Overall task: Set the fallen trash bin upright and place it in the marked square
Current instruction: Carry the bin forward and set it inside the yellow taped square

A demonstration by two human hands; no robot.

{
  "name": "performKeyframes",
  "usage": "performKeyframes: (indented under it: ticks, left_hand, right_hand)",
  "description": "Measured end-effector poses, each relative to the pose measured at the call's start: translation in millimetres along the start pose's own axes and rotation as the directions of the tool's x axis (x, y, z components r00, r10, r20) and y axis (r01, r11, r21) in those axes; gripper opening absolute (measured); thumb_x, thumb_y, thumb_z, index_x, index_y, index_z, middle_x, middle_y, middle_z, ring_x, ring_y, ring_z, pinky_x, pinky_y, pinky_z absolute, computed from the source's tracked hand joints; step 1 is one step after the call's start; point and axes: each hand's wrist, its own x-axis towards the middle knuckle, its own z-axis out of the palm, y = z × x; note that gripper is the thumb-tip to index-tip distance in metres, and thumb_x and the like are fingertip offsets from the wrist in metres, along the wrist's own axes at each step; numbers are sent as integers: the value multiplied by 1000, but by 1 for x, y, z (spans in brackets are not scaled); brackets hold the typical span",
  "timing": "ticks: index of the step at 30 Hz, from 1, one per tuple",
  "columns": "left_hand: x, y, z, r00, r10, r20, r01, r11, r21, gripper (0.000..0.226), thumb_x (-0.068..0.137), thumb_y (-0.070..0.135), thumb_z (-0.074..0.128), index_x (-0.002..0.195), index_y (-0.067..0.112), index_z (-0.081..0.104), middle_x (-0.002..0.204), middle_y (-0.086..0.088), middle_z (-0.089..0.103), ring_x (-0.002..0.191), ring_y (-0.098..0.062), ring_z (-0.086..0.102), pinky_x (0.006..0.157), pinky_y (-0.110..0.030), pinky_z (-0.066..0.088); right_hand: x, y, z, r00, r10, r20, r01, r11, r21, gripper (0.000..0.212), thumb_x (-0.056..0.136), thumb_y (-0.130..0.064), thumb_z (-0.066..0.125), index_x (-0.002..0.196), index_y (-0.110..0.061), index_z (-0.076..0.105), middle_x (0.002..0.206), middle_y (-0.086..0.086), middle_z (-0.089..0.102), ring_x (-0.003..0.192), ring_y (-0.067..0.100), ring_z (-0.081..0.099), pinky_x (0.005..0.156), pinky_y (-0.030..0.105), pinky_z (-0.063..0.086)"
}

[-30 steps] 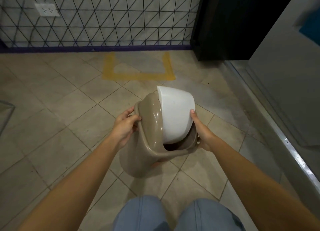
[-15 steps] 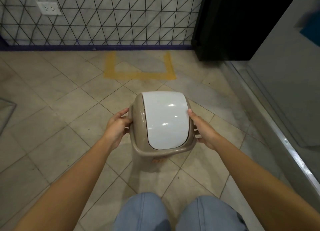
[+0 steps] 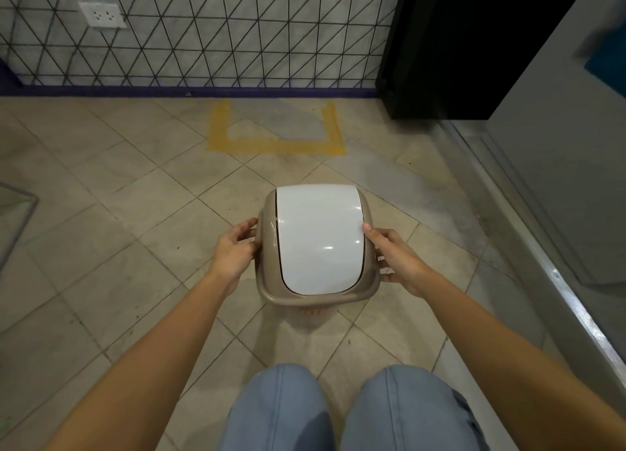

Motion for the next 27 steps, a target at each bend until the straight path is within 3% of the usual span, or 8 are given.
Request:
performKeyframes:
  ticks: [6,9,13,17,20,23,25,27]
  left_hand:
    - [-3,-2,-1,999,36,-32,-33,997,76,50,87,1,60,135,10,49,125,-11,59,114,-24,58,97,-36,48]
    - [-6,-1,-1,995,69,-72,-55,982,183,46,87,6,59,133,11,52,123,-8,62,105,-19,59,89,-29,46]
    - [-14,2,-2,989,133,-72,-99,931,351,51,85,6,55,135,18,50,128,-1,59,101,-14,55,87,-27,44]
    - [-32,1,-5,969,228,91,-245,914,324,78,77,2,60,144,31,33,122,14,51,106,-10,53,80,-17,44]
    - [-47,-6,-6,923,293,251,-368,862,347,98,70,13,74,148,33,18,126,28,44,109,2,51,82,-3,42]
    - [-54,-11,-4,891,312,329,-442,764,470,127,57,27,87,151,26,2,154,6,28,137,-11,35,109,-30,37]
    - [-55,-13,-3,886,320,336,-460,698,548,139,50,28,91,151,24,-4,158,-2,19,143,-18,25,115,-42,30]
    - [-54,-13,-1,891,316,326,-452,684,572,142,48,27,92,150,27,-7,159,-1,17,144,-19,23,114,-45,30]
  right_hand:
    - [-2,5,5,998,-41,-44,41,999,7,68,72,-70,55,125,-30,43,105,-8,59,98,15,59,69,30,49]
    - [-7,6,7,992,-114,-60,108,991,-84,94,59,-74,59,135,-24,36,115,-3,57,107,18,58,80,31,50]
    - [-12,7,3,944,-320,-85,262,879,-399,118,47,-63,79,144,-23,25,140,1,36,125,20,42,103,43,43]
    - [-15,8,5,916,-401,-9,335,778,-531,134,39,-46,91,146,-27,13,144,1,30,133,20,32,110,44,36]
    - [-19,13,12,900,-433,48,387,745,-544,144,35,-39,94,147,-30,5,146,-1,23,137,20,26,112,41,32]
    - [-23,20,17,887,-458,62,407,711,-574,149,36,-36,94,147,-29,-5,149,0,16,140,21,19,112,40,27]
    - [-24,22,19,876,-479,58,416,689,-593,148,38,-35,94,148,-27,-6,150,3,14,141,23,18,112,41,27]
    - [-25,21,20,873,-484,54,418,689,-593,148,39,-33,94,148,-27,-5,150,3,14,141,24,19,112,41,27]
